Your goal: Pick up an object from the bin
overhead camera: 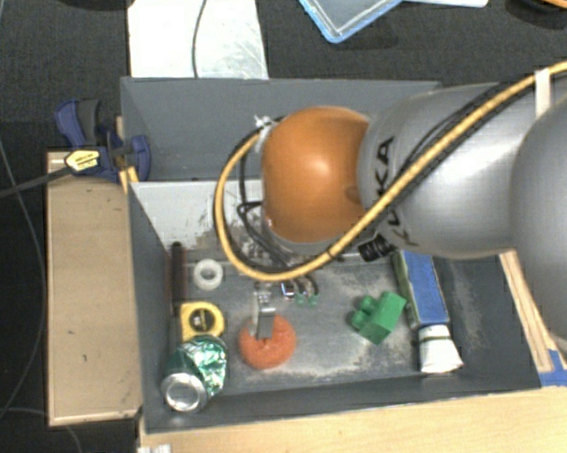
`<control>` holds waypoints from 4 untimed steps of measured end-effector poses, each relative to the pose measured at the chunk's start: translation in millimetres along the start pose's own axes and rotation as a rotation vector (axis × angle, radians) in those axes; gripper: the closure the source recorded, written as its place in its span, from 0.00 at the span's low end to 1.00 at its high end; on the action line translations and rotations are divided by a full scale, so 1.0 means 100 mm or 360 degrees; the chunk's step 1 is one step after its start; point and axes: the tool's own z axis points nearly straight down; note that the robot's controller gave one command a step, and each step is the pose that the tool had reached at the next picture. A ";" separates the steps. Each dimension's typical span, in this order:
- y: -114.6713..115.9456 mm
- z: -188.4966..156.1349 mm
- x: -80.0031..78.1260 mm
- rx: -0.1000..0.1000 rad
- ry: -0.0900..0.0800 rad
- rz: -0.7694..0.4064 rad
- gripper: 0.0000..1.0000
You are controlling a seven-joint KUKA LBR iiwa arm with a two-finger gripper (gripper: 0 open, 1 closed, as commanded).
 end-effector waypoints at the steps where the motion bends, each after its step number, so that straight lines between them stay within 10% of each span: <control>1: -0.01 -0.05 -0.02 -0.0002 -0.0013 0.0010 0.00; 2: -0.24 0.76 0.28 -0.0005 -0.0018 0.0022 0.00; 4: -0.48 0.90 0.39 0.0001 -0.0004 0.0034 0.00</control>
Offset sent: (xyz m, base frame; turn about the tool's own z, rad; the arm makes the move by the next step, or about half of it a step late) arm -0.0458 -0.0372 -0.1202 0.0175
